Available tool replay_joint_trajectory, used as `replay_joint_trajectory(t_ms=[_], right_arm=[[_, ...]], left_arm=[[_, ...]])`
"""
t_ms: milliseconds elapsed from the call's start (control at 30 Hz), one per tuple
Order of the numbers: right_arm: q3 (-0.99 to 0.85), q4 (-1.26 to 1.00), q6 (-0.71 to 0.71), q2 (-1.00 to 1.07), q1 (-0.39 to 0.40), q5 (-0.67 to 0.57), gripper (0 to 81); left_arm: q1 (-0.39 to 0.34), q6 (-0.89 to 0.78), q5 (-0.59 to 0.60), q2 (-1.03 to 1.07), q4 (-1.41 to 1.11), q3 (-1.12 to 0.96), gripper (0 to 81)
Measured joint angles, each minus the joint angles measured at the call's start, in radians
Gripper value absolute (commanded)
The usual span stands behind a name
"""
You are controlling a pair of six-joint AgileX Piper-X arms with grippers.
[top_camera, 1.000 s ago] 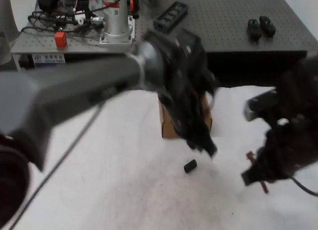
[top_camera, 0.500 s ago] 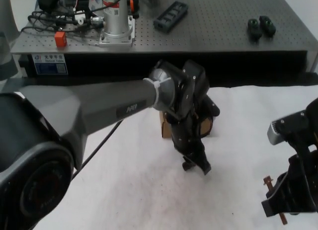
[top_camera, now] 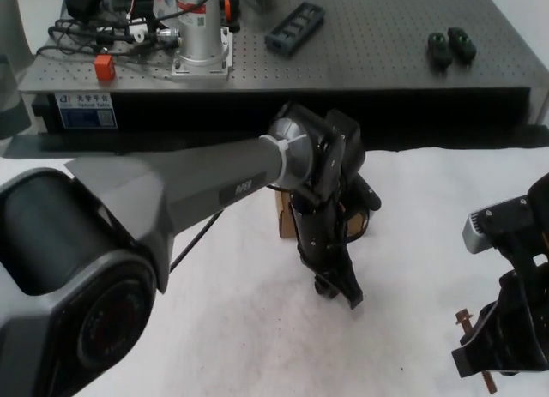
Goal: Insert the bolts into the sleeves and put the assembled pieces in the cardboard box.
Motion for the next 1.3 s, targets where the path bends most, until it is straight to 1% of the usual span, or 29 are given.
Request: replay_joint_trajectory(t_ms=[133, 200, 400, 533, 633, 667, 700, 767, 800, 867, 900, 933, 967, 1033, 1067, 1167, 1200, 1233, 1267, 1300], right_arm=[[0.000, 0.000, 0.000, 0.000, 0.000, 0.000, 1.3], [0.000, 0.000, 0.000, 0.000, 0.000, 0.000, 1.3], [0.000, 0.000, 0.000, 0.000, 0.000, 0.000, 1.3], [0.003, -0.021, 0.017, -0.012, 0.000, -0.034, 1.3], [0.004, -0.088, 0.047, -0.050, 0.000, -0.095, 1.3], [0.004, -0.142, 0.069, -0.085, 0.000, -0.133, 1.3], [0.004, -0.148, 0.069, -0.089, 0.000, -0.133, 1.3], [0.007, -0.210, 0.105, -0.123, 0.000, -0.177, 1.3], [0.008, -0.217, 0.105, -0.127, 0.000, -0.177, 1.3], [0.025, -0.312, 0.161, -0.159, 0.000, -0.237, 1.3], [0.025, -0.312, 0.166, -0.159, 0.000, -0.244, 1.3], [0.041, -0.377, 0.200, -0.174, 0.000, -0.273, 1.3], [0.062, -0.460, 0.250, -0.186, 0.000, -0.311, 1.3], [0.107, -0.624, 0.353, -0.199, 0.000, -0.373, 1.3], [0.135, -0.729, 0.423, -0.200, 0.000, -0.405, 1.3], [0.204, -1.014, 0.605, -0.190, 0.000, -0.459, 1.3], [0.208, -1.033, 0.615, -0.189, 0.000, -0.459, 1.3], [0.221, -1.108, 0.656, -0.183, 0.000, -0.465, 1.3], [0.232, -1.185, 0.697, -0.174, 0.003, -0.474, 1.3], [0.237, -1.246, 0.729, -0.163, 0.009, -0.485, 1.3]], left_arm=[[0.000, 0.010, -0.002, 0.000, 0.036, -0.016, 9.0], [0.000, 0.015, -0.004, 0.001, 0.049, -0.023, 6.7], [0.000, 0.005, -0.004, 0.001, 0.079, -0.025, 6.6], [0.003, -0.029, 0.021, -0.012, 0.097, -0.025, 0.8], [0.012, -0.060, 0.062, -0.072, 0.094, -0.008, 0.6], [0.018, -0.071, 0.069, -0.106, 0.082, 0.005, 0.6], [0.025, -0.082, 0.076, -0.150, 0.062, 0.027, 0.6], [0.045, -0.110, 0.089, -0.238, 0.014, 0.081, 0.6], [0.045, -0.110, 0.091, -0.247, 0.007, 0.088, 0.6], [0.065, -0.144, 0.141, -0.351, -0.078, 0.183, 0.6], [0.072, -0.164, 0.169, -0.413, -0.140, 0.250, 0.6], [0.080, -0.191, 0.206, -0.473, -0.217, 0.324, 0.6], [0.081, -0.196, 0.213, -0.473, -0.217, 0.324, 0.6], [0.083, -0.241, 0.278, -0.576, -0.373, 0.470, 0.6], [0.083, -0.246, 0.278, -0.586, -0.391, 0.485, 0.6], [0.069, -0.319, 0.404, -0.708, -0.644, 0.700, 0.6], [0.061, -0.339, 0.454, -0.744, -0.741, 0.775, 0.6], [0.053, -0.350, 0.501, -0.774, -0.834, 0.846, 0.6], [0.033, -0.391, 0.552, -0.827, -0.983, 0.952, 0.6], [0.024, -0.416, 0.568, -0.847, -1.059, 1.001, 0.6]])
